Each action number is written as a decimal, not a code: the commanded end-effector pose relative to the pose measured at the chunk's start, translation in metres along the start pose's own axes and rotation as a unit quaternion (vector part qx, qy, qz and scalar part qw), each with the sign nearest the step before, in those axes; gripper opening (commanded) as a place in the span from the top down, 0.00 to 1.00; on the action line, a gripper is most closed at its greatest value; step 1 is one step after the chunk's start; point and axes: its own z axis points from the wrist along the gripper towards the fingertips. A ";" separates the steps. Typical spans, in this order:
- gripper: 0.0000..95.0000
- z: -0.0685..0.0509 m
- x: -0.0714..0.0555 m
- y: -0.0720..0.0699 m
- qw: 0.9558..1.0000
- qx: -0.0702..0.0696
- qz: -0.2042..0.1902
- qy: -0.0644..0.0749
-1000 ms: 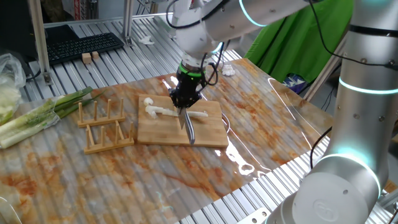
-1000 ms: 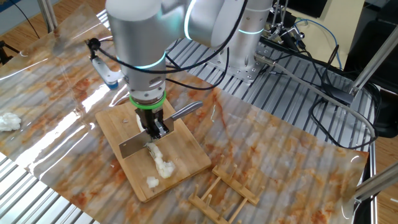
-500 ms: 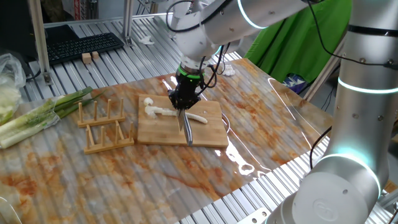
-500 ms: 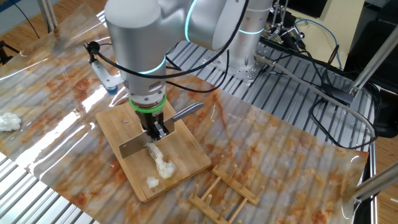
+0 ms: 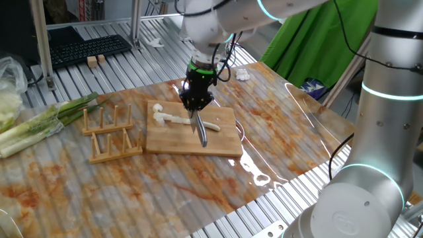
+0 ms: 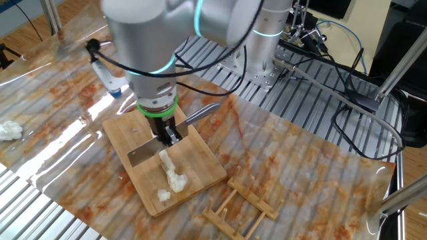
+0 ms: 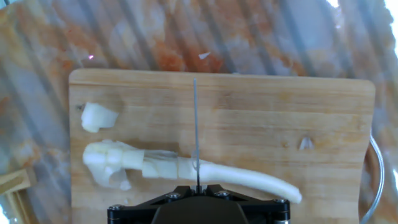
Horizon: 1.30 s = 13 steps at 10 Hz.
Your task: Chop the scallions
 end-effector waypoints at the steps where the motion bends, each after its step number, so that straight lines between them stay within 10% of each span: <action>1: 1.00 -0.013 0.002 -0.012 1.000 0.002 -0.007 0.004; 5: 1.00 -0.010 0.005 -0.015 1.000 0.001 -0.003 0.003; 7: 1.00 0.003 0.007 -0.016 1.000 -0.001 -0.002 -0.003; 10: 1.00 0.059 0.008 -0.017 0.999 -0.030 -0.001 -0.032; 13: 1.00 0.057 0.010 -0.008 0.999 -0.025 0.008 -0.023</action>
